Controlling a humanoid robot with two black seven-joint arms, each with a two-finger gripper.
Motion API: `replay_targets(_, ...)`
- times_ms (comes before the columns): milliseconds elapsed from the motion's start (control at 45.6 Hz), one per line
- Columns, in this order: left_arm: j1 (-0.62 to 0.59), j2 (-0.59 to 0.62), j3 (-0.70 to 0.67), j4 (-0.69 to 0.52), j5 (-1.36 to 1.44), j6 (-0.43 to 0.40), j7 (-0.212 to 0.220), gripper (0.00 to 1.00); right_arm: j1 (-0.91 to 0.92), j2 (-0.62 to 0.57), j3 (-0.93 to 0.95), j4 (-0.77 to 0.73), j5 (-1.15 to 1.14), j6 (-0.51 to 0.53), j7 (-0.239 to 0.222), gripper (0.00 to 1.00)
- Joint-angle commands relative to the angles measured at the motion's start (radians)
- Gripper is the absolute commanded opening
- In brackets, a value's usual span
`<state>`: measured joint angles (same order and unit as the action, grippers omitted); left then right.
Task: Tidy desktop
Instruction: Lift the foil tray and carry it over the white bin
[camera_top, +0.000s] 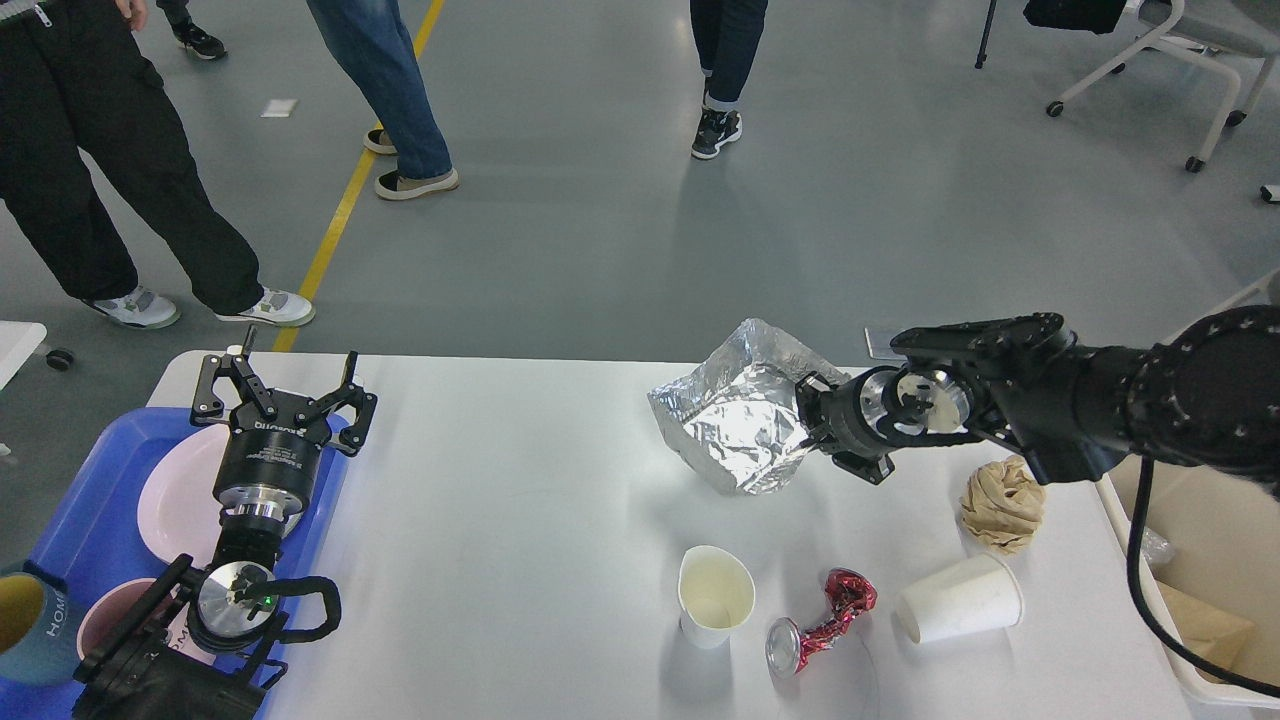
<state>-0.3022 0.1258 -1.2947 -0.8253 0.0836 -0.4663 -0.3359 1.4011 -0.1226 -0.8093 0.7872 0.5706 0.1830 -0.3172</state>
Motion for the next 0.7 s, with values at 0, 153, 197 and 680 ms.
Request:
replay_targets(0,0.0,0.0,0.0,0.0,-0.001,0.0,0.0,0.96,0.157,-0.064,-0.02,0.142,0.025,0.006,-0.02,0.0)
replay_targets(153,0.0,0.0,0.0,0.0,0.001,0.0,0.0,0.96,0.341,-0.111,-0.102,0.285,0.025,0.049,-0.02,0.0)
replay_targets(197,0.0,0.0,0.0,0.0,0.001,0.0,0.0,0.96,0.399,-0.111,-0.149,0.323,0.023,0.064,-0.019,0.0)
replay_targets(680,0.0,0.0,0.0,0.0,0.001,0.0,0.0,0.96,0.959,-0.17,-0.487,0.731,-0.392,0.263,0.044,0.0)
